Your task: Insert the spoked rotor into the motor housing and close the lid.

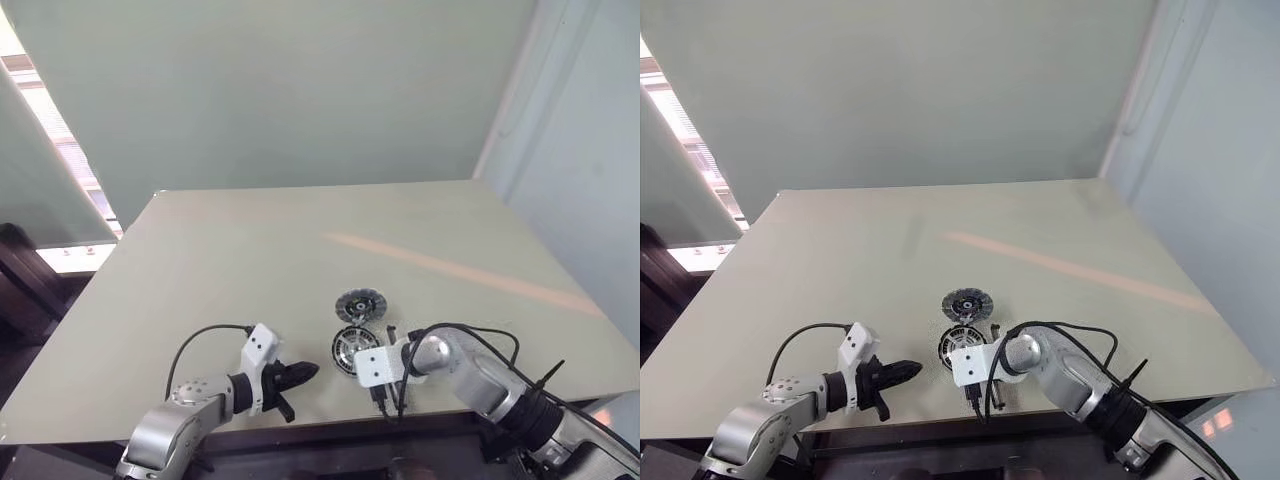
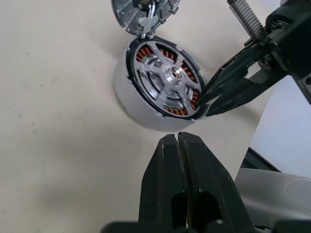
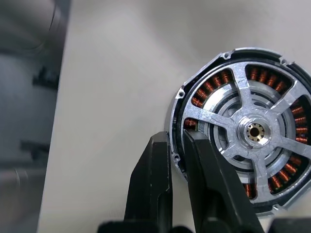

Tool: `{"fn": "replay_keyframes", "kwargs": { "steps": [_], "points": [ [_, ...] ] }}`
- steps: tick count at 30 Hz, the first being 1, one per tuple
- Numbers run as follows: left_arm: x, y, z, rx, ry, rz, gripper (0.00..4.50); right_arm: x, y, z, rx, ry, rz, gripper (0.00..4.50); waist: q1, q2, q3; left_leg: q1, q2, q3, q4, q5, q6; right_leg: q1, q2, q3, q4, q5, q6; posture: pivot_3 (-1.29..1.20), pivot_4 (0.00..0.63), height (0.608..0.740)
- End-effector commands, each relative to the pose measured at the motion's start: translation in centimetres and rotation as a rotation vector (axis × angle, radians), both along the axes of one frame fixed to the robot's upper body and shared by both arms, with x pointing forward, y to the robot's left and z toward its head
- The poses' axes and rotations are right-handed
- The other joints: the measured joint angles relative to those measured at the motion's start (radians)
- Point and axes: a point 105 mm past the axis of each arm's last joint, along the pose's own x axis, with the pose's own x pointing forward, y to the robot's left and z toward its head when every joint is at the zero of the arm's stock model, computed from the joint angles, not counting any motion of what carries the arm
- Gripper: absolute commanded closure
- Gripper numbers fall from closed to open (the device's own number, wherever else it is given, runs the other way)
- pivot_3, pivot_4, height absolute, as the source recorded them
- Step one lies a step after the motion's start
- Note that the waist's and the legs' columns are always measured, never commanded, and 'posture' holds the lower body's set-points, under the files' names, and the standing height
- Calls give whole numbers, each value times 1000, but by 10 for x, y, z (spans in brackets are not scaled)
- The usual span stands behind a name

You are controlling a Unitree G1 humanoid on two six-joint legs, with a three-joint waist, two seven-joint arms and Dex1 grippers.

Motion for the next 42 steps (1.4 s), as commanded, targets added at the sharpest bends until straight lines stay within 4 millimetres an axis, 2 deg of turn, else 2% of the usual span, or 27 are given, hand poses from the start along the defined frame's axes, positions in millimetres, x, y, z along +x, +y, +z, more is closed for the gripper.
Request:
{"fn": "replay_keyframes", "kwargs": {
  "steps": [1, 10, 17, 25, 34, 42],
  "points": [
    [4, 3, 6, 0, -37, 13, 4500, 3, 9, 27, 85, 41, -73, 4413, 0, 0, 0, 0, 0, 0, 0, 0, 0, 0, 0, 0, 0, 0, 0, 0, 0, 740],
    [5, 19, 4, 20, -46, 77, 4500, 15, 27, 36, 86, 115, -335, 4413, 0, 1, 0, -2, 0, -1, -2, 0, 0, -2, -1, 0, 0, 0, 0, 0, 0, 740],
    [6, 14, 2, 10, -55, 92, 4500, 19, 53, 37, 162, 228, -477, 4413, 0, 1, 0, -2, 0, -1, -2, 0, 0, -3, 0, 0, 0, 0, 0, 0, 0, 740],
    [7, 10, 0, 2, -61, 102, 4500, 19, 63, 31, 205, 380, -608, 4413, -1, 2, 0, -1, 0, 0, -2, 0, -1, -3, 0, 0, 1, 1, -1, 0, 0, 740],
    [8, 15, 0, 4, -82, 141, 4500, 14, 76, 30, 244, 486, -671, 4413, -1, 2, 0, -1, 0, -1, -2, 0, -1, -3, 0, 0, 1, 1, -1, 0, 0, 740],
    [12, 12, 1, 2, -95, 152, 4500, 16, 79, 29, 263, 515, -690, 4413, -3, 2, -1, -1, 0, 0, -2, 0, -1, -3, 0, 0, 1, 1, -1, 0, 0, 740]
  ]
}}
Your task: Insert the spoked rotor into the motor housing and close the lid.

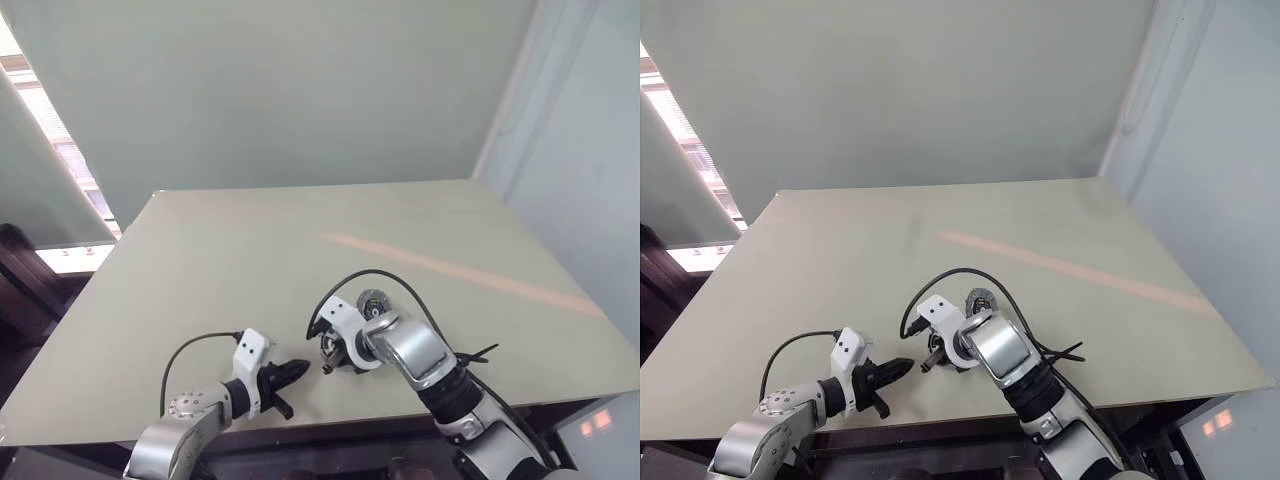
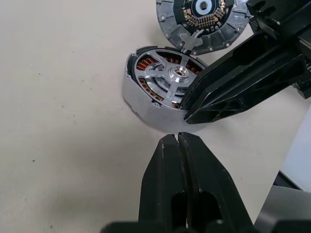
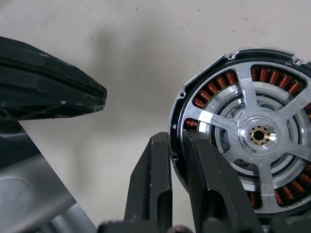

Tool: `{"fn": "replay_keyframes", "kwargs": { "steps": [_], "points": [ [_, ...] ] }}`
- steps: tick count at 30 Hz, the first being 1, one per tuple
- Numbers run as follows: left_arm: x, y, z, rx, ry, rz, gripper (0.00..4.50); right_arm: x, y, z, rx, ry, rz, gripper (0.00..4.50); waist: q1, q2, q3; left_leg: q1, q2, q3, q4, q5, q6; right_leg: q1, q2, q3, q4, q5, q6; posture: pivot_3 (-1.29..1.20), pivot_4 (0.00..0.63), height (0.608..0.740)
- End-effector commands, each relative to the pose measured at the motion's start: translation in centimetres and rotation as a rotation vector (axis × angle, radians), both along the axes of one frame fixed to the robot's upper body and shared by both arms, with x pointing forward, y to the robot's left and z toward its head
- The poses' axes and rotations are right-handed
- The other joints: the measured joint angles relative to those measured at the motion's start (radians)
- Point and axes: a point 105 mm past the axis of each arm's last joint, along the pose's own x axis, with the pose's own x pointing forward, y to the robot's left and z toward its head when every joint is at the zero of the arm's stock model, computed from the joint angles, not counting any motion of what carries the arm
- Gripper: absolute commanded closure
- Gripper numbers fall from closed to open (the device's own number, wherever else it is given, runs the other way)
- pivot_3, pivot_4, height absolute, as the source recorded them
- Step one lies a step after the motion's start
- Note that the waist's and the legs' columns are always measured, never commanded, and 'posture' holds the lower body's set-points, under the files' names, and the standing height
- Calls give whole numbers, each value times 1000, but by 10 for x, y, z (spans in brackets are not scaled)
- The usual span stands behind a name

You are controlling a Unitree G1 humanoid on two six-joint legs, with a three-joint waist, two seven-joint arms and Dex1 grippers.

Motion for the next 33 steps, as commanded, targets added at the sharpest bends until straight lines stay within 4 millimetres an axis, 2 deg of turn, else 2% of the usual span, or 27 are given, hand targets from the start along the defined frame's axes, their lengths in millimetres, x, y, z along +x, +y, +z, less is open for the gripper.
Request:
{"fn": "replay_keyframes", "kwargs": {
  "steps": [1, 8, 13, 14, 20, 23, 25, 27, 31, 33],
  "points": [
    [8, 1, 9, 0, -50, 11, 4500, -5, 12, 5, 53, 26, 44, 4413, 0, 0, 0, 0, 0, 0, 0, 0, 0, 0, 0, 0, 0, 0, 0, 0, 0, 740],
    [10, 4, 10, 7, -52, 24, 4500, -4, 13, 16, 113, -6, 52, 2037, -1, 1, 0, 0, 0, 0, 0, 0, 0, -1, 0, 0, 0, 0, 0, 0, 0, 740],
    [9, 8, 14, -4, -56, 48, 4500, -7, 13, 40, 170, -82, 68, 252, 1, 1, 0, -1, 0, 0, 0, 0, 0, -1, 0, 0, -1, 0, 0, 0, 0, 740],
    [9, 10, 16, -11, -59, 57, 4500, -8, 13, 44, 179, -92, 76, 14, 1, 1, 0, -1, 0, 0, -1, 0, 0, -1, 0, 0, -1, 0, 0, 0, 0, 740],
    [10, 21, 20, -35, -60, 105, 4500, -14, 8, 93, 288, -251, 196, 14, 1, 1, 0, -1, 0, -1, -1, 0, 0, 0, 0, -1, -2, 0, 0, 0, 0, 740],
    [9, 22, 19, -35, -57, 104, 4500, 8, -8, 115, 290, -376, 131, 14, 1, 1, 1, -1, 0, -1, -1, 0, 0, 0, 0, -1, -2, 0, 0, 0, 0, 740],
    [10, 20, 20, -46, -61, 106, 4500, 30, -30, 129, 269, -494, 37, 14, 2, 1, 1, -1, 0, -1, -1, 0, 0, 0, 0, -1, -2, 0, 0, 0, 0, 740],
    [10, 18, 21, -49, -64, 102, 4500, 54, -61, 139, 212, -612, -73, 14, 3, 1, 1, -1, -1, -1, -1, 0, 0, 0, -1, -2, -3, 0, 0, 0, 0, 740],
    [11, 15, 22, -46, -70, 91, 4500, 78, -114, 135, -8, -765, -155, 14, 2, 1, 1, -3, -2, 0, -1, -1, 1, 0, -2, 0, -5, 0, 0, 0, 0, 740],
    [12, 14, 22, -46, -73, 86, 4500, 83, -131, 129, -77, -782, -171, 14, 1, 1, 1, -3, -2, 0, -2, -1, 2, 0, -2, 0, -5, 0, 0, 0, 0, 740]
  ]
}}
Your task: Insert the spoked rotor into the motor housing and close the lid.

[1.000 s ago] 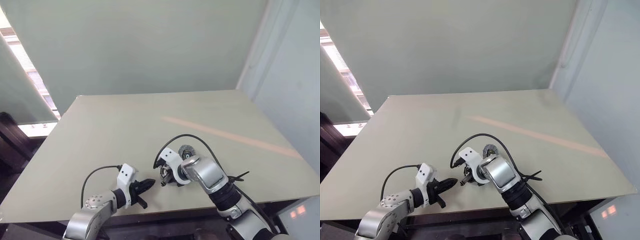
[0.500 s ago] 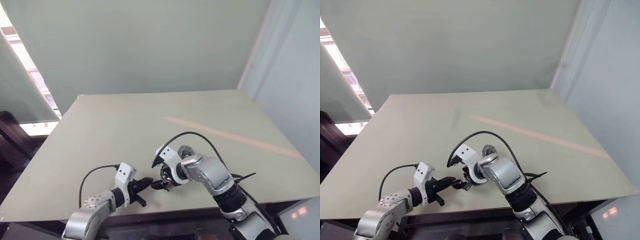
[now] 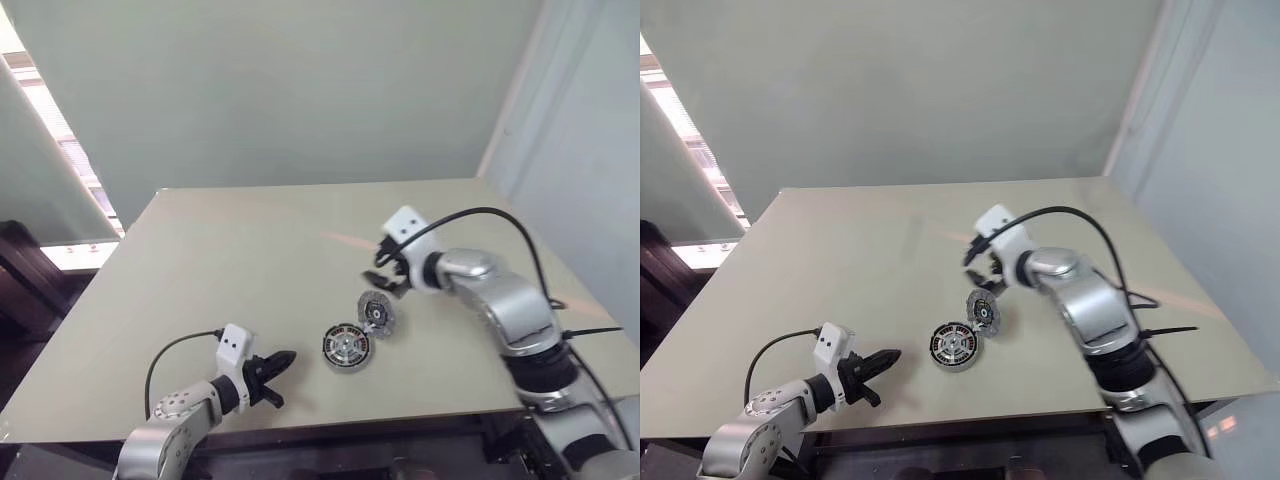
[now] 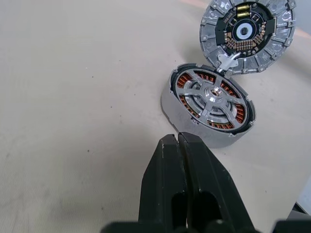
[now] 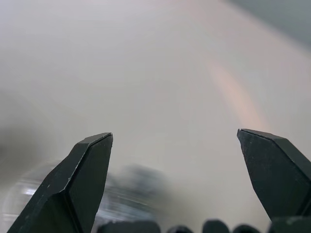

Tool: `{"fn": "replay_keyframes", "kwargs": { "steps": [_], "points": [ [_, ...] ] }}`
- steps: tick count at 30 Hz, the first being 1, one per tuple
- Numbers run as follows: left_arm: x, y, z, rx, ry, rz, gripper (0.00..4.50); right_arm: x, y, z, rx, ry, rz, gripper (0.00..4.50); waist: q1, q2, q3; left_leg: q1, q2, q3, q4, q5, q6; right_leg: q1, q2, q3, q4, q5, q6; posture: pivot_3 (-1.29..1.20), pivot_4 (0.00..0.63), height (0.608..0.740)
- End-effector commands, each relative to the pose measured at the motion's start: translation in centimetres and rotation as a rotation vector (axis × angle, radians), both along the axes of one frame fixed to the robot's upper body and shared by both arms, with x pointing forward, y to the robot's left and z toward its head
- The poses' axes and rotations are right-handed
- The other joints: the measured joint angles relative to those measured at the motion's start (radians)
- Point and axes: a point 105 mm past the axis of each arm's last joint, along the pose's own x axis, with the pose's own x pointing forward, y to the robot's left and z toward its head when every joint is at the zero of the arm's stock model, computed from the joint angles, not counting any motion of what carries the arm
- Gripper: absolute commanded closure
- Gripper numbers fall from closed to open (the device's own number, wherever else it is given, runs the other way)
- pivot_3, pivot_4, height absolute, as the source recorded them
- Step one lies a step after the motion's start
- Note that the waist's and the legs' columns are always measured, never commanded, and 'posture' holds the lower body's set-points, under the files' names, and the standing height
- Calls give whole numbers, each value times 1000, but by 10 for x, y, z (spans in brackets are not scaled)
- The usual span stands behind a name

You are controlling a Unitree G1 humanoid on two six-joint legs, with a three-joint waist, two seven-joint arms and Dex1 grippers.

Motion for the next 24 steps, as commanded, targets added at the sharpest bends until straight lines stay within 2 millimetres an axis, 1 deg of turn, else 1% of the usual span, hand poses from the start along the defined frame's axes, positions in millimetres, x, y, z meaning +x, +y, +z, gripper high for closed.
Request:
{"fn": "replay_keyframes", "kwargs": {
  "steps": [1, 3, 5, 6, 8, 10, 11, 14, 15, 19, 24],
  "points": [
    [6, -7, 16, -5, -69, -29, 4500, 8, -21, 1, -86, -77, -35, 14, -1, 0, 0, 0, 1, 0, -1, 0, 0, 0, 0, 0, 0, 0, 0, 0, 0, 740],
    [6, -9, 16, -1, -70, -37, 4500, 9, -30, -11, -142, -56, -39, 14, -1, 1, 0, 0, 1, 1, -3, 0, 0, -1, 1, 1, 0, 0, 0, 0, 0, 740],
    [6, -10, 15, 3, -69, -44, 4500, 6, -30, -26, -173, -18, -11, 14, -1, 1, 0, 0, 2, 1, -3, 0, 0, -1, 2, 1, 0, 0, 0, 0, 0, 740],
    [6, -10, 15, 4, -69, -47, 4500, 3, -27, -33, -173, 3, 8, 14, -1, 1, 0, 0, 2, 1, -3, 0, 0, -1, 2, 1, -1, 0, 0, 0, 0, 740],
    [6, -11, 16, 5, -71, -49, 4500, -6, -12, -46, -123, 61, 60, 14, -1, 1, 0, 0, 2, 1, -2, 0, 0, 0, 2, 1, -1, 0, 0, 0, 0, 740],
    [6, -11, 16, 6, -73, -51, 4500, -15, 6, -55, -59, 110, 113, 14, -1, 1, 0, 1, 2, 1, -1, 0, 0, 0, 2, 1, -1, 0, 0, 0, 0, 740],
    [6, -11, 17, 7, -74, -52, 4500, -19, 13, -56, -32, 125, 132, 14, -1, 1, 1, 1, 2, 1, -1, 0, 0, 0, 2, 1, 0, 0, 0, 0, 0, 740],
    [6, -11, 18, 10, -77, -54, 4500, -34, 43, -62, 107, 199, 198, 14, 0, 1, 1, 1, 2, 1, 0, 0, 0, 0, 2, 1, 0, 0, 0, 0, 0, 740],
    [6, -11, 18, 12, -77, -55, 4500, -37, 50, -63, 130, 214, 212, 14, 0, 1, 1, 1, 2, 0, 0, 0, 0, 1, 2, 1, 0, 0, 0, 0, 0, 740],
    [6, -10, 18, 16, -79, -54, 4500, -43, 66, -74, 139, 242, 247, 14, 1, 1, 1, 1, 1, 0, 0, 0, 0, 1, 2, 1, 0, 0, 0, 0, 0, 740],
    [5, -10, 18, 16, -80, -52, 4500, -47, 71, -85, 147, 265, 268, 14, 0, 1, 1, 1, 1, 0, 0, 0, 0, 1, 1, 1, 0, 0, 0, 0, 0, 740]
  ]
}}
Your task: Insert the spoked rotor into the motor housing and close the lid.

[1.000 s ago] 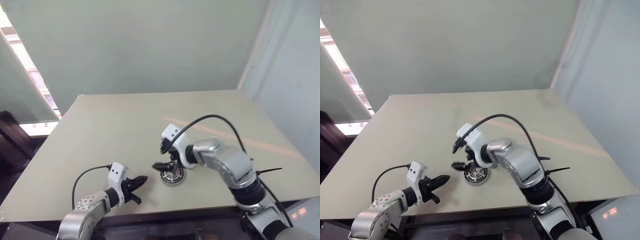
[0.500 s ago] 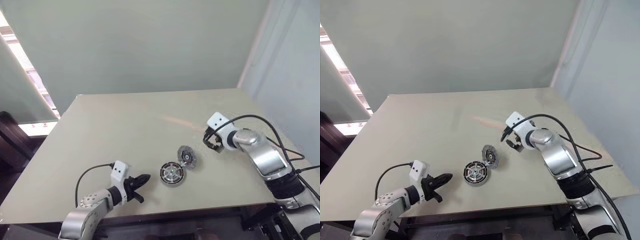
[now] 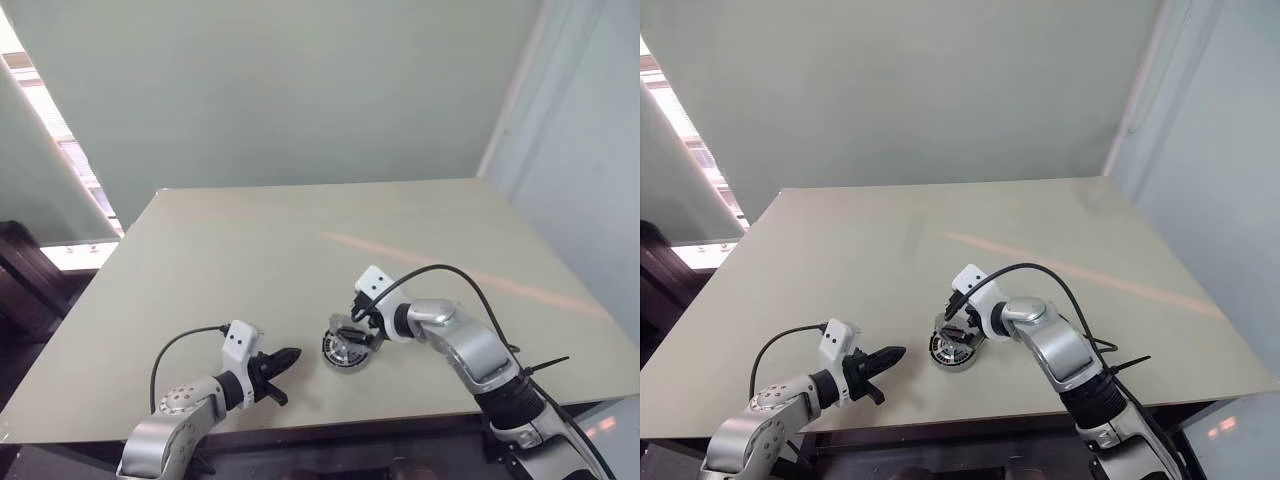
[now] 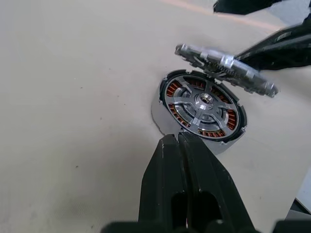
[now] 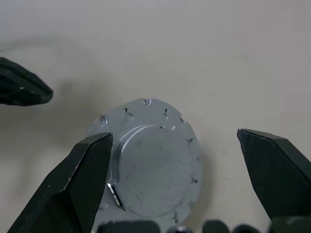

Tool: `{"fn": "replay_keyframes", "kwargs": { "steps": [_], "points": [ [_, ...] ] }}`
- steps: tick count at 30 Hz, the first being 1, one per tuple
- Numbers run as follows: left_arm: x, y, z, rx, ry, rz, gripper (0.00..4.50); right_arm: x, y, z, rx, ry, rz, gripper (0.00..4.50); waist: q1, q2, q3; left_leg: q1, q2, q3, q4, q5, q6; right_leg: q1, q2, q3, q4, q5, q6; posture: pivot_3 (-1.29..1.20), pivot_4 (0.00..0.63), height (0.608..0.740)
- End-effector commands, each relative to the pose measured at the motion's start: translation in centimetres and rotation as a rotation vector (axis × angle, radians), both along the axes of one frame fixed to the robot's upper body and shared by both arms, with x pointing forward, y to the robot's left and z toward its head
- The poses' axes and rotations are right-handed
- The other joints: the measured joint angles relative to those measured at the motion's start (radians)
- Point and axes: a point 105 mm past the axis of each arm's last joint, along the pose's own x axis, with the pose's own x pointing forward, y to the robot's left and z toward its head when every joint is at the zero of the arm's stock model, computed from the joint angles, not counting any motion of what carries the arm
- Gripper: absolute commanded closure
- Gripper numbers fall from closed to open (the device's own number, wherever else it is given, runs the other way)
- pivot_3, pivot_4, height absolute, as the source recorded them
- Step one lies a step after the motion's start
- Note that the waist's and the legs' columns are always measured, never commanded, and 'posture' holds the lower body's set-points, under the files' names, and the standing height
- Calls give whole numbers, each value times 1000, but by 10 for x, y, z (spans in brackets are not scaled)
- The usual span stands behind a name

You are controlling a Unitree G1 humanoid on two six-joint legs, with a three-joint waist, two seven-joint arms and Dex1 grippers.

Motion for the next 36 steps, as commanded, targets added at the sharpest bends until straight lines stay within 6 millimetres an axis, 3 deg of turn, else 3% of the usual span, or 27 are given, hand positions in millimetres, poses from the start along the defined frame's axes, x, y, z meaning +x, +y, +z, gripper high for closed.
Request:
{"fn": "replay_keyframes", "kwargs": {
  "steps": [1, 7, 13, 21, 36],
  "points": [
    [2, -2, 13, 7, -59, -15, 4500, 1, 3, 3, 28, -25, 16, 14, 0, 0, 0, 0, 0, 0, 0, 0, 0, 0, 0, 0, 0, 0, 0, 0, 0, 740],
    [-1, -3, 12, -5, -53, -18, 4500, 7, -6, 22, 190, -21, 50, 14, 0, 0, 0, 0, 0, 0, 0, 0, 0, 0, 0, 0, 0, 0, 0, 0, 0, 740],
    [0, -4, 12, -11, -48, -31, 4500, 2, -18, 48, 364, -17, 268, 14, 0, 0, 0, 0, 0, 0, 1, 0, 0, 1, 0, 0, 0, 0, 0, 0, 0, 740],
    [-1, -4, 13, -3, -44, -45, 4500, 10, -33, 29, 339, 45, 402, 14, 0, 0, 0, 1, 0, 1, 0, 0, 0, 1, 1, 0, 0, 0, 0, 0, 0, 740],
    [-16, 6, 16, 29, -26, -38, 4500, 24, -19, -1, 275, 110, 489, 14, -1, 1, 0, 2, 0, 1, 1, 0, 0, 1, 0, 1, 2, 0, 0, 0, 0, 740]
  ]
}}
